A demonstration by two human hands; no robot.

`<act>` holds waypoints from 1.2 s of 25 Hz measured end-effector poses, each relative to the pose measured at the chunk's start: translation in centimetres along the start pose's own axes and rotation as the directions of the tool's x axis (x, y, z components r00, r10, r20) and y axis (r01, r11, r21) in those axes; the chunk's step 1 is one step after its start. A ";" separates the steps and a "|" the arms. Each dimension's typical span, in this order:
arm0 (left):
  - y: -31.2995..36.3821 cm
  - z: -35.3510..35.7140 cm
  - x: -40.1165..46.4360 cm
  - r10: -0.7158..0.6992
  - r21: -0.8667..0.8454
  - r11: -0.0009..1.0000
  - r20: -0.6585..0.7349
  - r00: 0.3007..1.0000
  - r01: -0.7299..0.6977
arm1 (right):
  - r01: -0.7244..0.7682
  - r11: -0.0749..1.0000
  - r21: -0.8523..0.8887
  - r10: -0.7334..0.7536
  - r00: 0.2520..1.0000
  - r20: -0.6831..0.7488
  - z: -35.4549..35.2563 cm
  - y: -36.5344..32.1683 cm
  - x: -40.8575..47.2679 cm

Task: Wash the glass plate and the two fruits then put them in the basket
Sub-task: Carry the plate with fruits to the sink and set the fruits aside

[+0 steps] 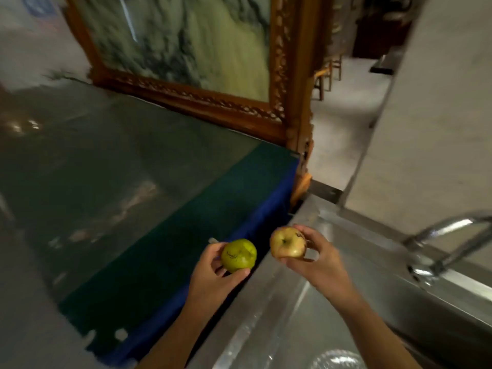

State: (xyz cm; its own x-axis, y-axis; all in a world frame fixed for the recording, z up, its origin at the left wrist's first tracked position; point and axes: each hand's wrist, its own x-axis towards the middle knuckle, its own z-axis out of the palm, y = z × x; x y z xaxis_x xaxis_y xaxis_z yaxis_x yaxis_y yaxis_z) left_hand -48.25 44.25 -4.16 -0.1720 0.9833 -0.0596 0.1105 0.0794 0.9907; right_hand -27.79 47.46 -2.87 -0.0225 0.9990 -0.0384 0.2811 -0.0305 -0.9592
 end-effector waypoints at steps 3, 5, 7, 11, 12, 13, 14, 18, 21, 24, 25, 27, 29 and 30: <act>0.4 -7.8 3.0 0.003 0.100 0.995 -0.167 0.986 0.013 | 0.038 0.998 -0.041 -0.035 0.996 0.080 7.6 -3.4 3.7; -0.5 -12.1 5.4 -0.015 0.178 0.982 -0.262 0.965 0.063 | 0.046 0.996 -0.082 -0.036 0.992 0.125 12.7 -4.4 6.1; -1.9 -15.2 7.5 -0.055 0.230 0.964 -0.310 0.949 0.131 | 0.029 0.992 -0.126 -0.012 0.991 0.135 17.2 -4.6 8.2; -5.3 -18.7 11.0 -0.116 0.257 0.947 -0.292 0.949 0.195 | 0.004 0.973 -0.231 0.026 0.991 0.129 23.7 -3.3 11.5; -5.9 -19.0 11.6 -0.131 0.249 0.946 -0.287 0.949 0.206 | 0.001 0.965 -0.264 0.035 0.991 0.129 24.6 -2.9 11.9; -6.5 -19.4 12.1 -0.147 0.237 0.947 -0.283 0.948 0.218 | 0.001 0.955 -0.297 0.041 0.990 0.135 25.4 -2.5 12.3; -7.1 -19.6 12.4 -0.158 0.228 0.947 -0.277 0.948 0.225 | 0.002 0.944 -0.331 0.047 0.989 0.142 26.0 -2.0 12.5; -9.1 -19.5 12.4 -0.157 0.240 0.948 -0.227 0.961 0.212 | -0.020 0.931 -0.364 0.075 0.988 0.137 27.2 -0.9 12.3; -9.3 -19.3 12.3 -0.159 0.240 0.948 -0.218 0.963 0.210 | -0.027 0.942 -0.336 0.084 0.984 0.157 26.9 -0.9 12.2; -8.4 -19.4 11.6 -0.211 0.208 0.944 -0.222 0.952 0.258 | -0.029 0.952 -0.306 0.094 0.975 0.200 25.7 -1.3 11.5; -7.7 -19.6 11.1 -0.246 0.173 0.941 -0.237 0.940 0.290 | -0.041 0.957 -0.286 0.103 0.973 0.205 25.1 -1.4 11.1; -6.0 -20.3 9.9 -0.308 0.093 0.934 -0.274 0.911 0.344 | -0.074 0.971 -0.229 0.122 0.971 0.204 23.7 -1.7 10.3; -3.8 -20.3 8.4 -0.312 0.045 0.940 -0.294 0.903 0.339 | -0.094 0.984 -0.153 0.124 0.973 0.197 21.5 -1.8 9.4; -2.6 -19.7 7.6 -0.295 0.035 0.948 -0.276 0.915 0.316 | -0.099 0.988 -0.115 0.120 0.974 0.192 20.2 -1.8 8.8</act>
State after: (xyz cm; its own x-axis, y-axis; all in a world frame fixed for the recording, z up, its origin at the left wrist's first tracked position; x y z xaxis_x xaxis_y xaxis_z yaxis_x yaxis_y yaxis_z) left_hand -69.14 48.33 -4.74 -0.4605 0.8307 -0.3130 0.0850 0.3922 0.9159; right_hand -47.91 55.69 -7.12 -0.1723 0.9632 -0.2063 0.3903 -0.1255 -0.9121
